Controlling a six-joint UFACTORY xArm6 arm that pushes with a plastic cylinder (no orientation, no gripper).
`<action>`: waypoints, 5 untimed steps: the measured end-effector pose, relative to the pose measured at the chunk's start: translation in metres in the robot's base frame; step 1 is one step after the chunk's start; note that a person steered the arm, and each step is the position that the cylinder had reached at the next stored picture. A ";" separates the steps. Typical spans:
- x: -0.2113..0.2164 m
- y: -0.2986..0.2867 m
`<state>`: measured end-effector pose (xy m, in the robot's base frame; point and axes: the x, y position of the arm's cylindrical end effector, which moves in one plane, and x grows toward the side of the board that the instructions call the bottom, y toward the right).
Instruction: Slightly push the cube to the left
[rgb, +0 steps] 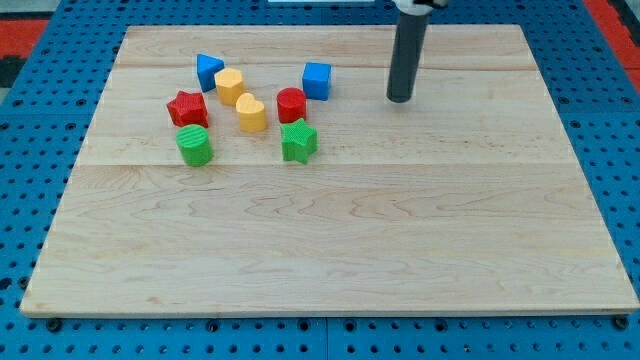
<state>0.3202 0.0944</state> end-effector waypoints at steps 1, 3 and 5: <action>-0.016 -0.014; -0.016 -0.078; -0.016 -0.094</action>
<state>0.3040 0.0002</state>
